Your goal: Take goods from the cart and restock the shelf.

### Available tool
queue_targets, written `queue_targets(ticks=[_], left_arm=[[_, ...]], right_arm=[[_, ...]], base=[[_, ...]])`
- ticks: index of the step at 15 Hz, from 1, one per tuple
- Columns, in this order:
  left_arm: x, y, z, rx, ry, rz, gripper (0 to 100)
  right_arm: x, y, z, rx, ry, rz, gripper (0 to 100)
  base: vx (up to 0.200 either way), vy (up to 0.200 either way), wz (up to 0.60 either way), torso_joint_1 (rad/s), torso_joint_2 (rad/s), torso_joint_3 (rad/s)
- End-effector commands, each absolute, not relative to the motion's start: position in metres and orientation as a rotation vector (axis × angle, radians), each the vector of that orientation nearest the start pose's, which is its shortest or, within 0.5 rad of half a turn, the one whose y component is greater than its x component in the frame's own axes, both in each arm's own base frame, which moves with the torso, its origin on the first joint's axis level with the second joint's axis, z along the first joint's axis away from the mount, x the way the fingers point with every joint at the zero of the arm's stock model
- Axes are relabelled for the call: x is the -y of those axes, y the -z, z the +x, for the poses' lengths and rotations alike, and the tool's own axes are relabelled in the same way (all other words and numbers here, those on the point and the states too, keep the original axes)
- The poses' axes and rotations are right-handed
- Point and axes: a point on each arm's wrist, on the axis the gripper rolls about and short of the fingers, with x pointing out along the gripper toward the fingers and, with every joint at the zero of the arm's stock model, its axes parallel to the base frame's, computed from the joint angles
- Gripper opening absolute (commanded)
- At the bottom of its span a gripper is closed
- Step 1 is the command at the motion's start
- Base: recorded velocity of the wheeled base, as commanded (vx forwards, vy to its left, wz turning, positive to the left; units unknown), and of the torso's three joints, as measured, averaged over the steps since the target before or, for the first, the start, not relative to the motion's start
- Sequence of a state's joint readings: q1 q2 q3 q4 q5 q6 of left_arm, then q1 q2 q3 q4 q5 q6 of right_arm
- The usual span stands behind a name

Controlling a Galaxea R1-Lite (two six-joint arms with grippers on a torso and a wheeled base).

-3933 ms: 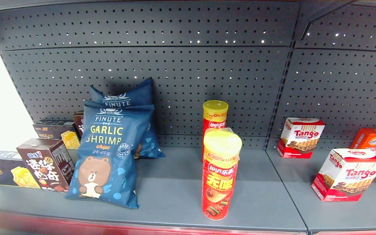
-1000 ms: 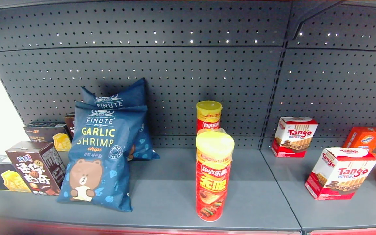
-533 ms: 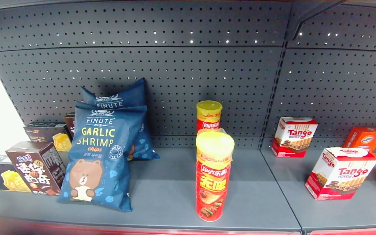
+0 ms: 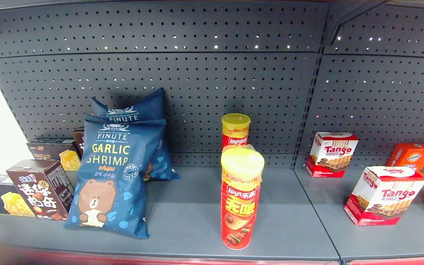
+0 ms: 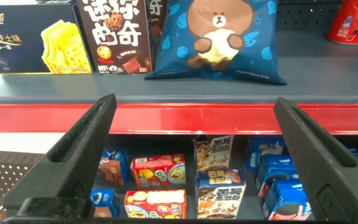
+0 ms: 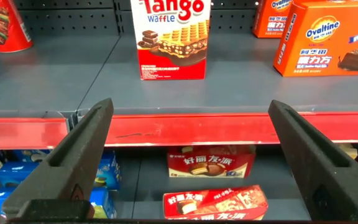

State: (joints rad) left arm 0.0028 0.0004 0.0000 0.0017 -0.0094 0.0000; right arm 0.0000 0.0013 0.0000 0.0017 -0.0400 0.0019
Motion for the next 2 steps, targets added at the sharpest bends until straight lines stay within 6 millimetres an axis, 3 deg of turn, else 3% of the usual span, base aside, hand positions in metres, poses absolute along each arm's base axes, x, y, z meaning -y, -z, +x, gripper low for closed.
queue_targets(ticks=[1, 2], left_arm=[[0.0003, -0.0753, -0.0228, -0.002, 0.006, 0.0, 100], [0.0003, -0.0753, -0.0228, -0.002, 0.006, 0.0, 100]], right_arm=[[0.0009, -0.0753, -0.0228, -0.002, 0.04, 0.002, 100], [0.0009, -0.0753, -0.0228, -0.002, 0.04, 0.002, 100]], base=[[0.0, 0.0, 0.0, 0.0, 0.0, 0.0], [0.0, 0.0, 0.0, 0.0, 0.0, 0.0]])
